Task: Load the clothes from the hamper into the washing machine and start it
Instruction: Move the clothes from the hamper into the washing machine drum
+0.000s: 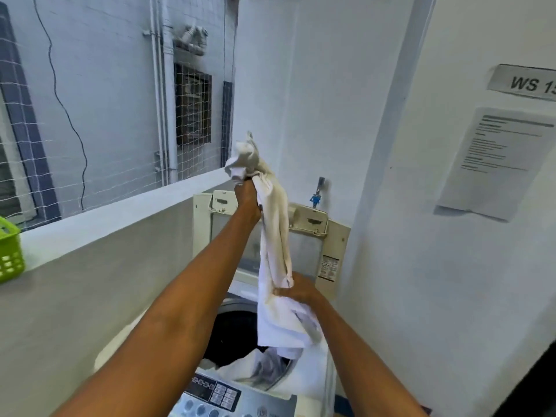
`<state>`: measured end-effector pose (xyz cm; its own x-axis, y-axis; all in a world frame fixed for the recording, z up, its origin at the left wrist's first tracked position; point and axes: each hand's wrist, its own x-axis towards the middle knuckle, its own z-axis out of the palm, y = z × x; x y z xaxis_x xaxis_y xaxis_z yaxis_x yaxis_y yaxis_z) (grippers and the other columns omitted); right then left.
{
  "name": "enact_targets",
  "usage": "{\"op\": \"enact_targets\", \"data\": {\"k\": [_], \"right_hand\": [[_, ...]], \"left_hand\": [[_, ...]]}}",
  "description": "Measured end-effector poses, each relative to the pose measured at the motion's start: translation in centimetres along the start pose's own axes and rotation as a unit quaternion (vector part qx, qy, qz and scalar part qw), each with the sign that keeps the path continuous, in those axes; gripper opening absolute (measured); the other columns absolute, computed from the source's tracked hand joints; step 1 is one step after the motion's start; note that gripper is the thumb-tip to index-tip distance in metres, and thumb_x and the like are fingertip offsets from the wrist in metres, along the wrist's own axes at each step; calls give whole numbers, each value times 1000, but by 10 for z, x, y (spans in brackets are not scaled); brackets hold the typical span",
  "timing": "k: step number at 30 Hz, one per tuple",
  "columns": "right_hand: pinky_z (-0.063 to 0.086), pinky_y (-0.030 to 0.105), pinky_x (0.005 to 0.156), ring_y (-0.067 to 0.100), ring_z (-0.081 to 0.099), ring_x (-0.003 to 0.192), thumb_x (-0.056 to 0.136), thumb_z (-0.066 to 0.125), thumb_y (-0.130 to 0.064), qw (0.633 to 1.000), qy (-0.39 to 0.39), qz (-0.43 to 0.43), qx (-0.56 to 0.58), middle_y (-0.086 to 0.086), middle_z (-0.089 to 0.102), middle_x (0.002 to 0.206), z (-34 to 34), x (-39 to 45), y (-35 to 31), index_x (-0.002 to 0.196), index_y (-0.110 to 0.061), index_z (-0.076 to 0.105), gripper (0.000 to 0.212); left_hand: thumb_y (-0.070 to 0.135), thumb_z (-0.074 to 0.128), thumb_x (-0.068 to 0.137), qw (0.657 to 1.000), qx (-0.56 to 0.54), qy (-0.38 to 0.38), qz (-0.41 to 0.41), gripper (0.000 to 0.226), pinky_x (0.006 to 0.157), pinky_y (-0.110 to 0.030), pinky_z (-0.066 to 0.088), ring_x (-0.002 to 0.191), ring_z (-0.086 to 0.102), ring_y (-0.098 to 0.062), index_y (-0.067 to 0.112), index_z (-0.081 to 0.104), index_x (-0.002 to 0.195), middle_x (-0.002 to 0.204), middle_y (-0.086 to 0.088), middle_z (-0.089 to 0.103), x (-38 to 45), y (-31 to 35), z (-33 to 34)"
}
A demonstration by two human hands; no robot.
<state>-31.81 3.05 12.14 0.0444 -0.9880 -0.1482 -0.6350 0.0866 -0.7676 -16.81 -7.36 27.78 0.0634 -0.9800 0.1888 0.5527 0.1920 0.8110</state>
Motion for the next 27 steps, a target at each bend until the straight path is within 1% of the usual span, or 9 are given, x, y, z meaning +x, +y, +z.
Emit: {"op": "enact_targets", "data": {"k": [1,2,7,12,17,18,21,24,27], "right_hand": [[42,31,94,26,52,123,78,74,-32,999,34,3,-33,11,54,134,0,5,2,133,-12,47,64],[44,29,86,27,56,118,80,72,-29,994,79,7,-74,13,59,126,-3,12,4,126,-10,53,53],[40,26,67,22,56,98,76,73,-15,991,132,18,1,10,57,101,-41,33,-14,109,-7,55,37],[42,5,51,11,52,73,80,60,11,997,22,-29,68,5,56,86,-58,47,-38,98,-1,59,22],[47,16,64,13,58,76,85,54,8,992,-28,-27,119,5,61,87,-38,75,-41,93,-8,62,20],[48,17,65,15,59,77,86,52,7,990,-42,-22,129,6,62,87,-30,82,-40,97,-9,61,22],[49,15,56,12,56,70,88,46,8,985,-72,-7,158,2,60,80,-2,100,-40,97,-11,59,25],[45,11,50,11,56,70,89,47,3,985,-47,10,165,4,61,85,39,120,-35,92,-13,58,20],[36,5,49,21,59,95,85,46,4,992,15,19,120,18,61,112,92,141,-15,101,1,62,22]], "left_hand": [[8,46,94,979,114,159,-51,16,74,-27,44,85,56,-19,8,52,79,75,-15,53,-13,2,-4],[10,51,91,966,199,165,-31,16,73,-31,46,82,56,-23,13,52,76,75,-8,54,-15,0,-11],[9,47,87,910,413,-1,21,23,71,-22,41,103,60,-24,5,65,101,101,-16,65,-22,-41,-70],[20,56,91,820,536,-2,-200,48,89,-34,44,121,52,-33,-7,46,130,133,-21,51,-29,-84,-103],[19,46,95,695,630,-96,-333,38,84,-35,43,112,55,-30,-2,49,128,121,-19,54,-31,-95,-120],[19,45,95,692,622,-90,-356,34,83,-32,47,106,60,-24,2,54,123,118,-16,59,-31,-98,-126],[14,47,91,783,525,38,-331,12,59,-19,50,68,66,-10,11,57,97,92,-12,67,-33,-112,-156],[18,44,93,736,610,66,-286,34,91,-36,47,110,59,-30,0,54,121,125,-19,58,-28,-139,-192],[20,42,94,730,617,98,-275,37,94,-38,47,113,57,-34,0,56,122,123,-19,60,-24,-167,-233]]}}
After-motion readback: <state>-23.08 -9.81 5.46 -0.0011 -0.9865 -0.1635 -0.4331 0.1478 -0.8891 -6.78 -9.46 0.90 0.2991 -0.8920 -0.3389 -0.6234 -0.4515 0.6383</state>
